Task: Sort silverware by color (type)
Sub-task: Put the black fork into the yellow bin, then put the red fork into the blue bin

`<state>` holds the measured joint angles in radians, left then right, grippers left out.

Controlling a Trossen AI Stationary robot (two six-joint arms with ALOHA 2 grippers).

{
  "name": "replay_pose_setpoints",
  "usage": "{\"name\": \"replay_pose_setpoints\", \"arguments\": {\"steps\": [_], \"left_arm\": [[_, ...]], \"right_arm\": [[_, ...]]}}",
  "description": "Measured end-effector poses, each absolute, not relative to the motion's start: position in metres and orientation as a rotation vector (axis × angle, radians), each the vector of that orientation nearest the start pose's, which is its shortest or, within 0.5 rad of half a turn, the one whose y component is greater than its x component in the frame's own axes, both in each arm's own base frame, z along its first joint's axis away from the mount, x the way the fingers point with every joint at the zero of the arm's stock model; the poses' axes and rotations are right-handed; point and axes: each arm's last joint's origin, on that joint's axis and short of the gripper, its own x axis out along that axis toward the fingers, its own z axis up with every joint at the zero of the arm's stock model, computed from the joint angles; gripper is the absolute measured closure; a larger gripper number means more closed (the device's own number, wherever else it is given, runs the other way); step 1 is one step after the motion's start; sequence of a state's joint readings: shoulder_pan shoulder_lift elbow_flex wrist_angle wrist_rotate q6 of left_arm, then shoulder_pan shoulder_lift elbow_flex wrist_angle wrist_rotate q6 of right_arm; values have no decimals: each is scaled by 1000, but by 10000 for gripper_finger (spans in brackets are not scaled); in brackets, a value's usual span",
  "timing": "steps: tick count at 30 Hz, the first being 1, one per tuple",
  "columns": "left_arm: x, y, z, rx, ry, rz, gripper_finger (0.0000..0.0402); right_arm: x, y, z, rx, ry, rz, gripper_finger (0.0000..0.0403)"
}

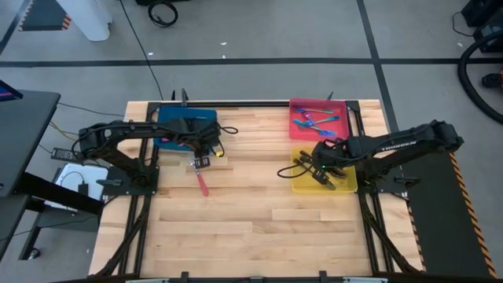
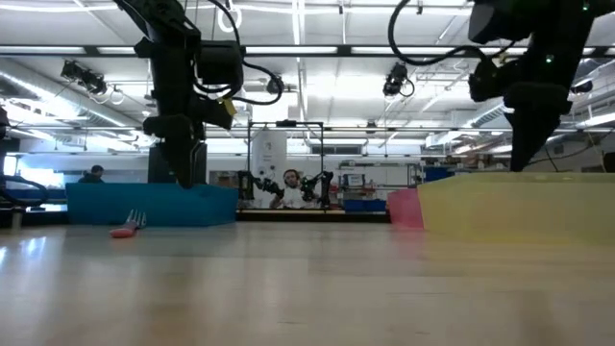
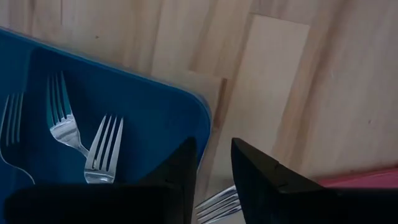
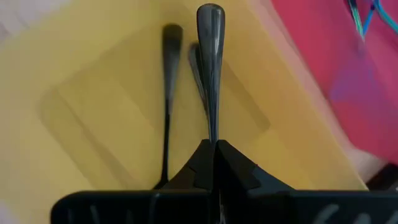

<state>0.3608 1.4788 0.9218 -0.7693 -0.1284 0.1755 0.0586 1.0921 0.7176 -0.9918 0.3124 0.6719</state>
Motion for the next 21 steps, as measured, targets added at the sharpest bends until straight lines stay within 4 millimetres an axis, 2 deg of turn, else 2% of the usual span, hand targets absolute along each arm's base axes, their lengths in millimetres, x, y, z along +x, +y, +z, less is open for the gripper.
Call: {"name": "replay_pose_setpoints", "arguments": {"steps": [7, 15, 21], "left_arm": [[243, 94, 195, -2, 1337, 293, 303], [248, 96, 197, 46, 1300, 278, 303], [254, 98, 212, 55, 1268, 290, 303]], "right_arm": [[165, 1, 197, 346, 1215, -636, 374], [165, 0, 197, 346, 1192, -678, 345], [165, 0, 197, 334, 1190, -679, 336]]}}
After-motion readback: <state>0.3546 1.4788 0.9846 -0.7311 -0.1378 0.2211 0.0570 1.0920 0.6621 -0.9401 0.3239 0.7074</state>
